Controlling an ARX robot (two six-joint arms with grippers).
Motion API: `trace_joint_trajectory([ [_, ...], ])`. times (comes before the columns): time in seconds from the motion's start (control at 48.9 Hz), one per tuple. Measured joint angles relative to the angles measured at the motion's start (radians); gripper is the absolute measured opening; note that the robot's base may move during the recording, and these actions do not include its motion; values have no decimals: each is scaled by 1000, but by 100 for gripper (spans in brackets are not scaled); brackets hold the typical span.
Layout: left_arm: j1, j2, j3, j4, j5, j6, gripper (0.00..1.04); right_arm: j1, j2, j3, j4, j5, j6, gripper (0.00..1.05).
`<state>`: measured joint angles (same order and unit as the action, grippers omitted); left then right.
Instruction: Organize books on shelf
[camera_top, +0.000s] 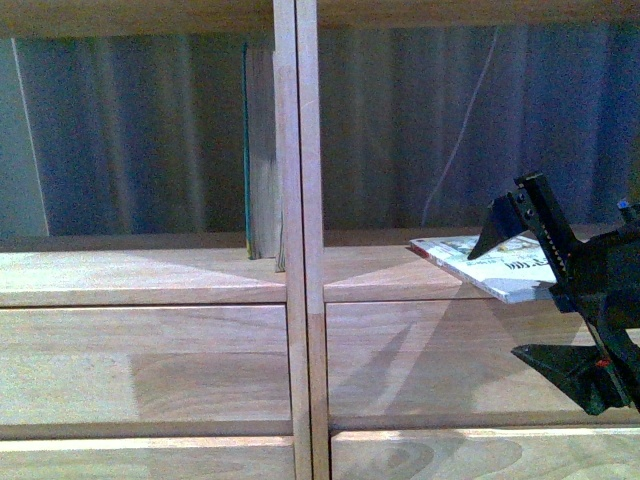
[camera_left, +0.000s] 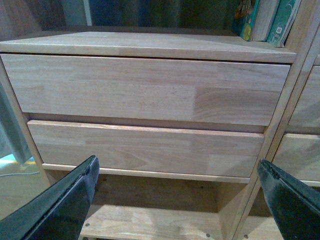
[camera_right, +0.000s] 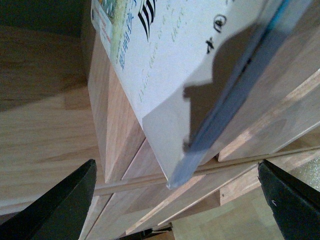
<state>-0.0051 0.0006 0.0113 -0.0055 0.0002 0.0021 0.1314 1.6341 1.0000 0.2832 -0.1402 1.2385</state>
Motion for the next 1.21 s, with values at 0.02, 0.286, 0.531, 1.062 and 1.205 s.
trace_joint_trajectory([
  [0.02,0,0,0,0,0,0,97,-1,3,3,-1,1,0,98],
  [0.286,0,0,0,0,0,0,97,-34,103,95,-18,48,-30,98],
  [0.531,0,0,0,0,0,0,97,-50,147,177,-43,67,-72,98],
  [1.062,0,0,0,0,0,0,97,-70,170,235,-85,67,-83,56],
  [1.205,0,0,0,0,0,0,97,-73,154,227,-85,48,-73,33],
])
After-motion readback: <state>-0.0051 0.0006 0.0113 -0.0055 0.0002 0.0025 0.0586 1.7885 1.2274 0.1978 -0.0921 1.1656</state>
